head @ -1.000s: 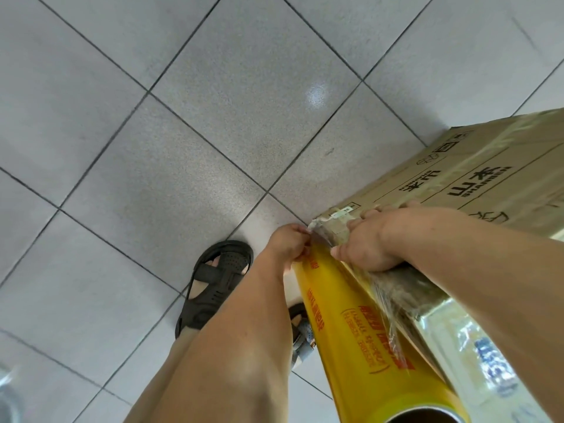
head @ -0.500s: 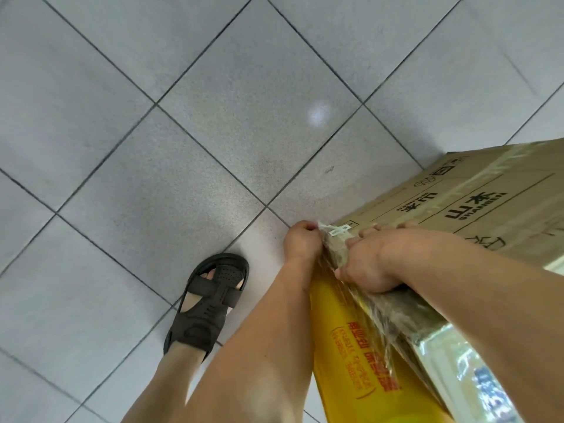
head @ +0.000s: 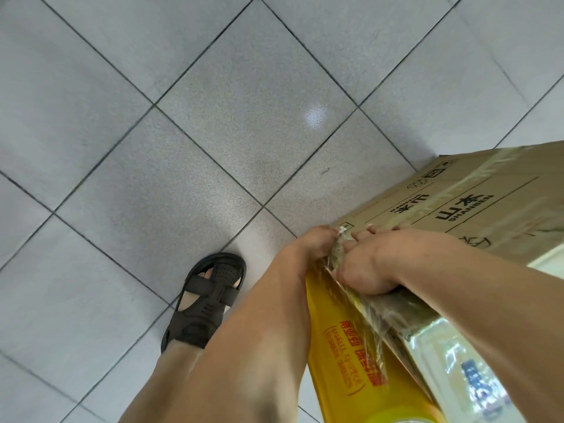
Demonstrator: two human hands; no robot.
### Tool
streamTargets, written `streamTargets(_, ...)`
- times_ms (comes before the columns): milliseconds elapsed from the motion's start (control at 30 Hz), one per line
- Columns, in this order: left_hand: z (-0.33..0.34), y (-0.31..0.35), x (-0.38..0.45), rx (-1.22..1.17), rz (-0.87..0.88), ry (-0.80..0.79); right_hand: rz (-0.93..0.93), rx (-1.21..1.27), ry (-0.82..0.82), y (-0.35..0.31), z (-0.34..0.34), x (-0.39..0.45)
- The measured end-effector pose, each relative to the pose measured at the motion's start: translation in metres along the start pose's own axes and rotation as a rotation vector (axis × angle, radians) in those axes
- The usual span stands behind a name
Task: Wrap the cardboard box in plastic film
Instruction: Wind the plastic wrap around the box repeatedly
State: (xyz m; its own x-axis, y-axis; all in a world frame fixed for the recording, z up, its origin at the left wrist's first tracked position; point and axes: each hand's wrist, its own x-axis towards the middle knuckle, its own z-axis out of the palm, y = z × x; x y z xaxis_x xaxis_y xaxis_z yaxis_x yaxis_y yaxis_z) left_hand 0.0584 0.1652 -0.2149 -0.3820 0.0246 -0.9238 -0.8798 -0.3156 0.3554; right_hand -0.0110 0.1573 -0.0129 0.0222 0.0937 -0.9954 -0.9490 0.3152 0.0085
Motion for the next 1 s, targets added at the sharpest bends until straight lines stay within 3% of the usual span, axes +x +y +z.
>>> streamTargets(133, 0.006, 0.008, -0.007, -0.1, -0.057, 0.031, -0.105, -0.221, -0.037, 0.001, 0.002, -0.015)
streamTargets(267, 0.015, 0.007, -0.008, -0.136, -0.073, -0.027, -0.143, -0.205, -0.033, -0.002, 0.004, -0.015)
streamTargets(367, 0.015, 0.001, -0.018, -0.323, -0.107, 0.077, -0.121, -0.246, 0.013, -0.002, 0.003, -0.021)
streamTargets(433, 0.017, 0.006, -0.029, -0.268, -0.081, 0.15, -0.074, -0.174, 0.058, -0.005, 0.004, -0.032)
streamTargets(533, 0.009, 0.016, -0.079, -0.182, -0.005, 0.04, -0.004, 0.143, 0.344, -0.013, 0.016, -0.055)
streamTargets(633, 0.025, 0.02, -0.138, -0.403, 0.013, -0.1, 0.014, 0.382, 0.766, -0.017, 0.044, -0.076)
streamTargets(700, 0.034, 0.018, -0.162, -0.609, 0.022, -0.011, 0.014, 0.566, 0.963, -0.023, 0.073, -0.088)
streamTargets(800, 0.033, 0.037, -0.168, -0.578, -0.062, 0.076, 0.02, 0.93, 1.295, -0.042, 0.129, -0.108)
streamTargets(833, 0.035, 0.025, -0.147, -0.518, -0.133, 0.12, 0.089, 1.098, 1.318, -0.049, 0.149, -0.116)
streamTargets(867, 0.033, 0.004, -0.121, -0.435, -0.164, 0.197, 0.195, 1.291, 1.24, -0.056, 0.165, -0.122)
streamTargets(900, 0.029, -0.013, -0.103, -0.421, -0.185, 0.215, 0.32, 1.479, 1.06, -0.063, 0.178, -0.127)
streamTargets(967, 0.03, 0.006, -0.144, -0.379, -0.205, 0.169, 0.511, 1.648, 0.622, -0.081, 0.204, -0.128)
streamTargets(1000, 0.032, 0.022, -0.172, -0.346, -0.196, 0.144, 0.509, 1.693, 0.469, -0.089, 0.212, -0.126)
